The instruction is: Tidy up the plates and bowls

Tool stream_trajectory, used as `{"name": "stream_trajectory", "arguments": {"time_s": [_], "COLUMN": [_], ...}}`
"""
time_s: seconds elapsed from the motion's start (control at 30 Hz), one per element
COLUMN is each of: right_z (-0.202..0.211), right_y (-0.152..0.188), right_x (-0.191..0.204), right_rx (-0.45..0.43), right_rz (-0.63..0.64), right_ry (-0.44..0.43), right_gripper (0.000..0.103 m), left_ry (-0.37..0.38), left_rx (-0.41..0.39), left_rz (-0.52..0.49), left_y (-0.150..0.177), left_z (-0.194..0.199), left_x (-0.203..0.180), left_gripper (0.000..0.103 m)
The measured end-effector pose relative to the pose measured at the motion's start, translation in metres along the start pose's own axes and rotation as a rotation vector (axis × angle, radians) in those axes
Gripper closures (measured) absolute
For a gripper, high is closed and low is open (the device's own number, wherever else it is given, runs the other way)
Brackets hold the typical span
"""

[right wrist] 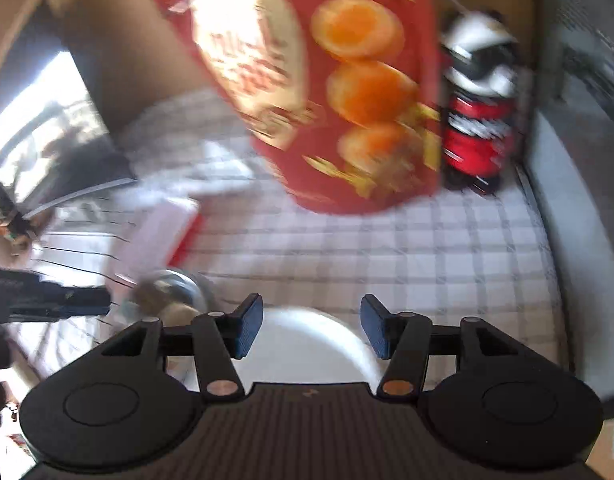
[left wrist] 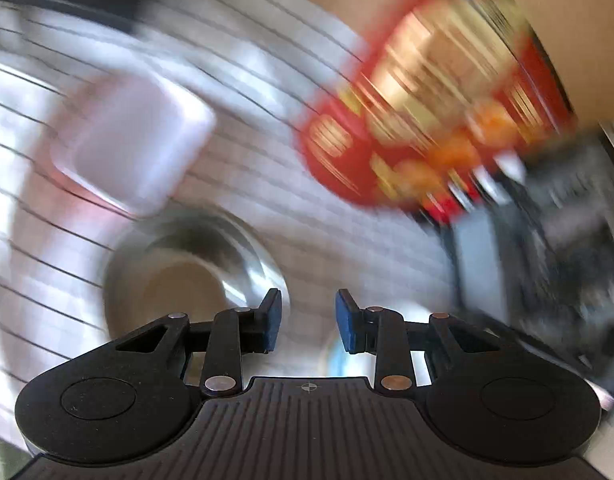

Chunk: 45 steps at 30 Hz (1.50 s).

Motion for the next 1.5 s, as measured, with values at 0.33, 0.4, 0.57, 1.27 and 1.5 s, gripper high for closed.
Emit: {"name": "stream_trajectory", "arguments": {"time_s": [0.33, 0.4, 0.57, 1.27, 1.5], "right_z": [-0.102, -0.132, -0.180, -0.213, -0.213], "right_y": [0.002, 0.009, 0.020, 0.050, 0.054], "right_x": [0.114, 0.126, 0.117, 0.124, 0.134], "right_rx": [0.202, 0.249, 0.331, 0.442, 0.436], "right_rz": [0.028, 0.042, 0.019, -0.230, -0.219], "right_ry": [-0.092, -0.050, 0.115, -0.041, -0.057], "right_gripper": [0.045, 0.045, 0.045, 0.037, 0.037], "left_ry": [-0.190, -0.202, -0.165, -0.059, -0.058], "left_rx": [0.048, 0.066, 0.143, 0.262, 0.269], "left_rz": [0.113, 0.114, 0.140, 0.123, 0.131], "left_y": [0.006, 0.009, 0.018, -0.006, -0.010], "left_z": [-0.030, -0.039, -0.067, -0.091, -0.092], "left_x": [0.108, 0.117, 0.133, 0.141, 0.144], "left_gripper": [0.071, 0.071, 0.071, 0.066, 0.066]}}
Point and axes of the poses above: each gripper's, at about its wrist camera, not at the fingertips, and z roughly against the way its jaws point, x to its left, y to its underside, the point moved 8 cm from there along -z, roughly the way its jaws point, and after that the axes turned 5 degrees about -y, right-handed, at the moved point
